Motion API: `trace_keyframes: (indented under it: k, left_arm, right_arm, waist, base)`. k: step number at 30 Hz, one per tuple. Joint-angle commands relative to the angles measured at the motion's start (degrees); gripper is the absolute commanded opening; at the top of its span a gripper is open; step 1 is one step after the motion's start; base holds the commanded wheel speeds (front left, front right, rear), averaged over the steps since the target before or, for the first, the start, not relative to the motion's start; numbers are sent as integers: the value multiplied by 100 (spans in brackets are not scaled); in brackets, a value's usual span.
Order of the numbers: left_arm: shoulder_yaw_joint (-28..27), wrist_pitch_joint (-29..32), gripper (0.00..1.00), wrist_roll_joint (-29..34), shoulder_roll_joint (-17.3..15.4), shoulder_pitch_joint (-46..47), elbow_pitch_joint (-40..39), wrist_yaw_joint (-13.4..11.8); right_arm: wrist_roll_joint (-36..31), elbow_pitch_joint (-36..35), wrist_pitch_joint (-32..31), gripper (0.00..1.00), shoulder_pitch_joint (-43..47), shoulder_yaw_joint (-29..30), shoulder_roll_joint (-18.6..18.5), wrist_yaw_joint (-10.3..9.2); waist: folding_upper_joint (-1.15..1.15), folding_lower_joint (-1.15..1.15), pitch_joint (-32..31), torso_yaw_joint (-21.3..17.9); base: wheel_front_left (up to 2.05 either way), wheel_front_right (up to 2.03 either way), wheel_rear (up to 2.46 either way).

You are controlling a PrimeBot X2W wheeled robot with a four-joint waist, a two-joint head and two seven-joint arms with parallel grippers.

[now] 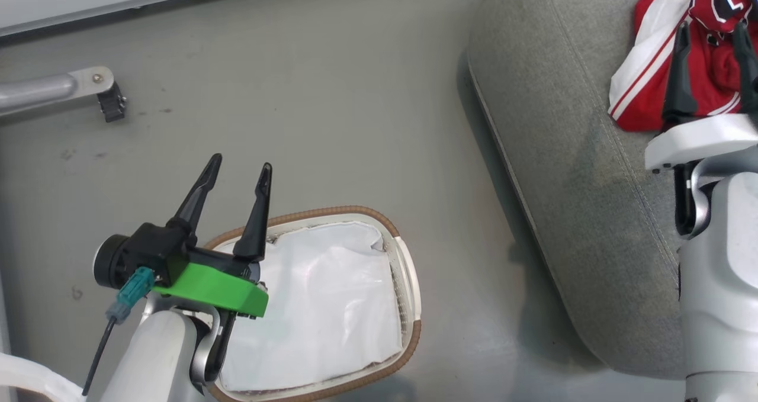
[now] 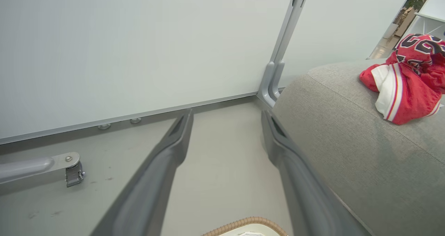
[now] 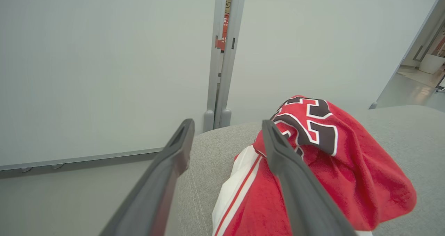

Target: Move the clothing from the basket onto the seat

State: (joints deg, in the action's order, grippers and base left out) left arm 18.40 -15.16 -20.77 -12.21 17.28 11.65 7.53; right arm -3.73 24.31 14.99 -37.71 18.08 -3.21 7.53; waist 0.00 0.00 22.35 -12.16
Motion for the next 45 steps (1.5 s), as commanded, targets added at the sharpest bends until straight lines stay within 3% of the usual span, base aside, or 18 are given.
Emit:
trace_keyframes:
  k: [1,13,18,45]
  left_arm:
    - [-135,3,100,102,54,-148,49,-10]
    - [-1238,3,100,578,441,-593,399,-10]
    - [-1455,3,100,729,530,-821,419,-10]
    - [-2100,3,100,842,897,-2089,360,-10]
  right_arm:
    - [85,-19,26,100,155,-62,-3,-8]
    - [1046,88,27,100,964,-1046,11,-8]
    - [1206,14,27,100,1336,-1319,10,-8]
    - [1450,59,28,100,2903,-1750,15,-8]
  waist:
    - [0,0,-322,271]
    - [0,0,-963,806]
    - [0,0,-1144,915]
    - [0,0,-2084,1002]
  base:
    - [0,0,0]
    - [0,0,0]
    - [0,0,0]
    - [0,0,0]
